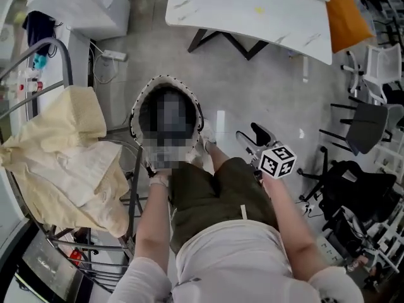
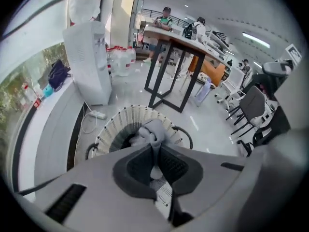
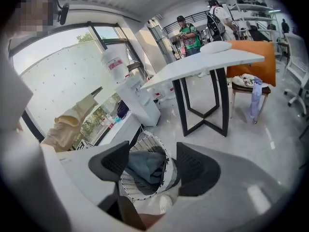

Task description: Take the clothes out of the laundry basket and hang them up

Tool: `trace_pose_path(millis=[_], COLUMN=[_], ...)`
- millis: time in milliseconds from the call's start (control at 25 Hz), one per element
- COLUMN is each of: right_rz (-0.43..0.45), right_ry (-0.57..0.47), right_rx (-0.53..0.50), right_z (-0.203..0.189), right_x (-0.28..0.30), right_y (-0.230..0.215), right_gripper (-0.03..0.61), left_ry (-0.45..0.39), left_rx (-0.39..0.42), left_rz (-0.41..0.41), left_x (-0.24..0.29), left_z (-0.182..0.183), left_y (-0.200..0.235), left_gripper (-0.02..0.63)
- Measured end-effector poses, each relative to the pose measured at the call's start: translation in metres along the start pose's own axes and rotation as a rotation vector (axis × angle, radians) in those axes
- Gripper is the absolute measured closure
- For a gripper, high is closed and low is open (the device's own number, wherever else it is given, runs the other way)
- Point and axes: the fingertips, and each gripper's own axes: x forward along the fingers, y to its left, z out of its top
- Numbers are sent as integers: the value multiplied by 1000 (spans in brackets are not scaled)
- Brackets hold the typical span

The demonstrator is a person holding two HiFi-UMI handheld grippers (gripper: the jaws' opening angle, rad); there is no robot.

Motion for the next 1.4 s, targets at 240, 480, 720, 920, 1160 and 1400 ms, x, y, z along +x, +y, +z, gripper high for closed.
trace_pose_path(millis=[240, 480, 720, 920, 1160, 1400], right_rz=[0, 67, 209, 380, 559, 765], right_ry=[-87, -116, -85, -30, 63, 187], right_rx=[-22, -91, -223, -360, -458, -623], right_z=[43, 74, 102, 111, 101, 59], right_x=[-41, -57, -59, -51, -46, -50], right_y=[19, 36, 64, 95, 119, 164], right_gripper=[275, 275, 275, 275, 275, 275], left_ry=[-139, -255, -408, -540, -683, -846], left_rx=[83, 130, 94, -16, -110, -158], left_rz=[24, 54, 138, 287, 449, 633], left_x=[-91, -167, -256, -337, -429, -522], left_z=[65, 118, 152, 164, 179, 179], left_y=[-16, -35, -55, -52, -65, -96], left_gripper=[600, 600, 600, 600, 600, 600])
